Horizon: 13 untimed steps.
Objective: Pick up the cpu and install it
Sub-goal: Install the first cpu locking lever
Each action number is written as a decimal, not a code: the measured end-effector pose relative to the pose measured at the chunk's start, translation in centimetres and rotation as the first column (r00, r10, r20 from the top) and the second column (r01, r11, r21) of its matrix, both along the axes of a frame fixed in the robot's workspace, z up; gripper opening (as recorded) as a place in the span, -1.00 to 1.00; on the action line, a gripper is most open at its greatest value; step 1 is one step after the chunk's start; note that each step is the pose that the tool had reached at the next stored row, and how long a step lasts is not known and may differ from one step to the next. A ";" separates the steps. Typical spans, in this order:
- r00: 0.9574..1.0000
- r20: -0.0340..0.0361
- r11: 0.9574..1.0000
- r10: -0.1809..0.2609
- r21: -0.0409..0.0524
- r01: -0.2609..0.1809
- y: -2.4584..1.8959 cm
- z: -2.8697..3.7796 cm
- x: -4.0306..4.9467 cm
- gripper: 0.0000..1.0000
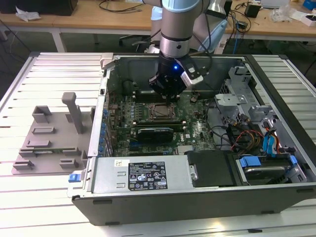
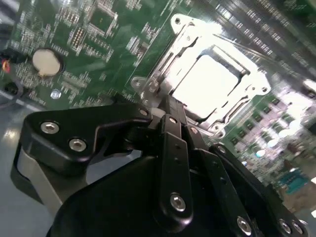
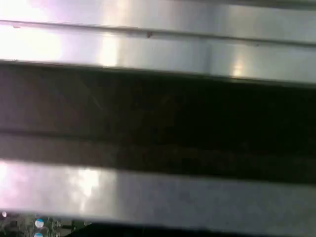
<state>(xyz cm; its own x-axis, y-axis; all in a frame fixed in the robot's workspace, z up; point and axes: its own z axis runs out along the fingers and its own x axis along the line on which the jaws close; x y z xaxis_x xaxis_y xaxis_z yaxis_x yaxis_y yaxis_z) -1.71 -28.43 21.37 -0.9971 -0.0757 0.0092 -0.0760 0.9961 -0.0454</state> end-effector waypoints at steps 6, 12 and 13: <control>1.000 0.001 1.000 0.000 -0.010 0.000 -1.50 0.51 0.00 -0.79; 1.000 0.001 1.000 0.000 -0.020 0.000 -1.51 3.71 0.00 -0.79; 1.000 0.001 1.000 0.000 -0.022 0.000 -1.51 4.36 0.00 -0.79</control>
